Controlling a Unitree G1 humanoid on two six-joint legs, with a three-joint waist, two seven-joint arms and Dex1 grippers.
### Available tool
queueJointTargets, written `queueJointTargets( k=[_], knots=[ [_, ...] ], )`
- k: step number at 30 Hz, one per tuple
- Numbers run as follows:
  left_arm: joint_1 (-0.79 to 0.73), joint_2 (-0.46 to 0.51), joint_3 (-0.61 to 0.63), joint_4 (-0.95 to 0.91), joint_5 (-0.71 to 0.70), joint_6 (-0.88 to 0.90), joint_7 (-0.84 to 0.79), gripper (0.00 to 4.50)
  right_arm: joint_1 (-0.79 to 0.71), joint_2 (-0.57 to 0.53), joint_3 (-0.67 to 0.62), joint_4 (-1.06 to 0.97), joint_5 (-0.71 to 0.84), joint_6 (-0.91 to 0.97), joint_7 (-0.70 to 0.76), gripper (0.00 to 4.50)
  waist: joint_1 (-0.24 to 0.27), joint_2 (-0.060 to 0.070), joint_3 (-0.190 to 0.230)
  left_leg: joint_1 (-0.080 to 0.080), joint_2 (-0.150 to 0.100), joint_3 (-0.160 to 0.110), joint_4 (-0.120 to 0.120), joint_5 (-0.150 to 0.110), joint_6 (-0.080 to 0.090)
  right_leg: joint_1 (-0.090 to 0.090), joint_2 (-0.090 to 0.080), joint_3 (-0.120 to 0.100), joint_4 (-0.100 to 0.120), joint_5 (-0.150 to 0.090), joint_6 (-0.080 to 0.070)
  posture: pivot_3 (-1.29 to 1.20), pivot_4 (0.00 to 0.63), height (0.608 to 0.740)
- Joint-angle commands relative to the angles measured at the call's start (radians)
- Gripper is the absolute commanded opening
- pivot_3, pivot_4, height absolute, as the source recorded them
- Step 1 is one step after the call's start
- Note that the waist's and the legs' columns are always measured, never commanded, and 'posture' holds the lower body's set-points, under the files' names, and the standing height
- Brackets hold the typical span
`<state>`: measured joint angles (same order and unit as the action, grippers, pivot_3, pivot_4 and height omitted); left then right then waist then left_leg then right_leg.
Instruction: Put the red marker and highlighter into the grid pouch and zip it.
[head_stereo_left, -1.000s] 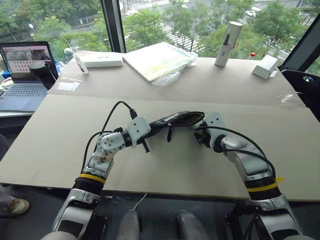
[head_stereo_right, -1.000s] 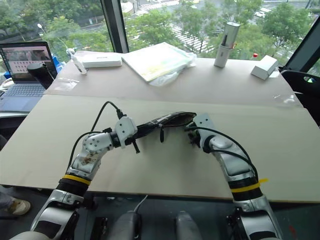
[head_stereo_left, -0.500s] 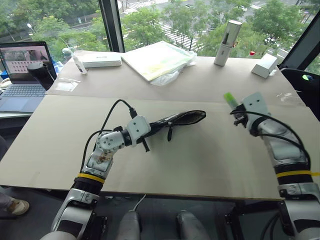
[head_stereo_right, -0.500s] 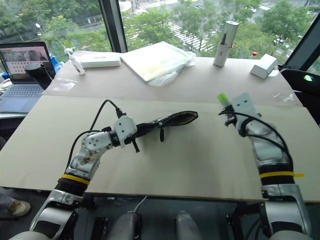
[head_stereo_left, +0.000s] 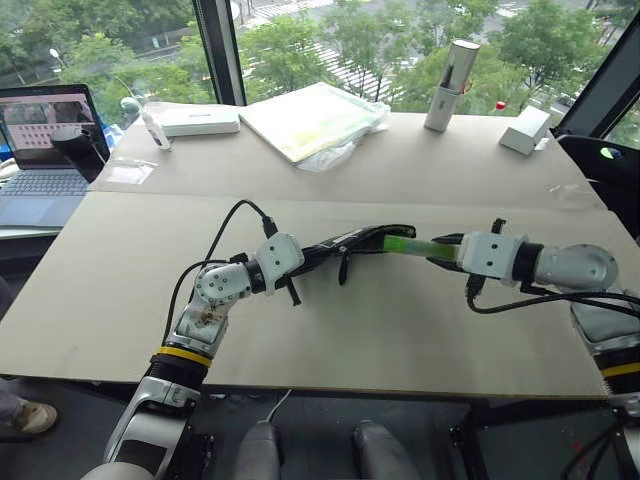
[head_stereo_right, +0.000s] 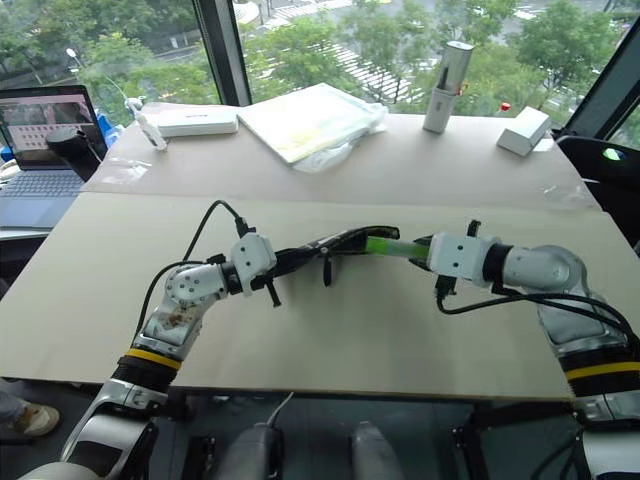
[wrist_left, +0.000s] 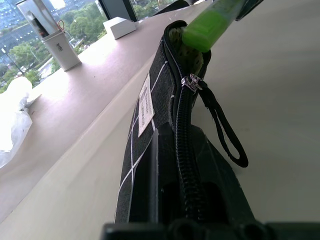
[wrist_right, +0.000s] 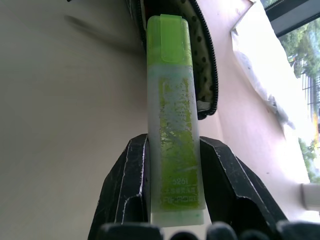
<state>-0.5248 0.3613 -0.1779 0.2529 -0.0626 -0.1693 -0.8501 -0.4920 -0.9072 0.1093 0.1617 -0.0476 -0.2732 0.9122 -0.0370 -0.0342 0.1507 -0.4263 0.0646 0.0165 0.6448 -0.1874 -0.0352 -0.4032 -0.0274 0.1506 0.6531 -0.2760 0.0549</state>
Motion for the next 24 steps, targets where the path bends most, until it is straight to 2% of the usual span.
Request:
queueJointTargets(
  k=[1,9,17,24],
  knots=[
    [-0.021,-0.003,0.002,-0.017,-0.010,-0.007,-0.003,0.00,-0.030,0.016,0.000,0.006,-0.020,-0.025,-0.004,1.04,0.000,0.000,0.000,0.000,0.000,0.000,0.000,0.000,0.000,0.000,0.000,0.000,0.000,0.000,0.000,0.00,0.150,0.736],
    [-0.021,-0.001,0.001,-0.014,-0.006,-0.009,-0.008,0.00,-0.116,0.046,0.112,0.055,-0.164,-0.083,0.016,1.04,0.000,0.000,0.000,0.000,0.000,0.000,0.000,0.000,0.000,0.000,0.000,0.000,0.000,0.000,0.000,0.00,0.150,0.736],
    [-0.035,-0.003,-0.002,0.001,-0.004,-0.017,-0.014,0.00,-0.282,0.193,0.198,0.124,-0.249,-0.004,0.015,1.04,-0.003,0.000,0.000,0.000,0.000,0.000,0.000,0.000,0.000,-0.001,0.000,0.000,0.001,0.000,0.000,0.00,0.150,0.736],
    [-0.046,-0.008,-0.005,0.014,-0.001,-0.026,-0.018,0.00,-0.316,0.283,0.220,0.115,-0.262,0.075,0.011,1.04,0.006,0.000,0.000,0.000,0.000,0.000,0.000,0.000,0.000,-0.001,0.000,0.000,0.002,0.000,0.000,0.00,0.150,0.736]
  ],
)
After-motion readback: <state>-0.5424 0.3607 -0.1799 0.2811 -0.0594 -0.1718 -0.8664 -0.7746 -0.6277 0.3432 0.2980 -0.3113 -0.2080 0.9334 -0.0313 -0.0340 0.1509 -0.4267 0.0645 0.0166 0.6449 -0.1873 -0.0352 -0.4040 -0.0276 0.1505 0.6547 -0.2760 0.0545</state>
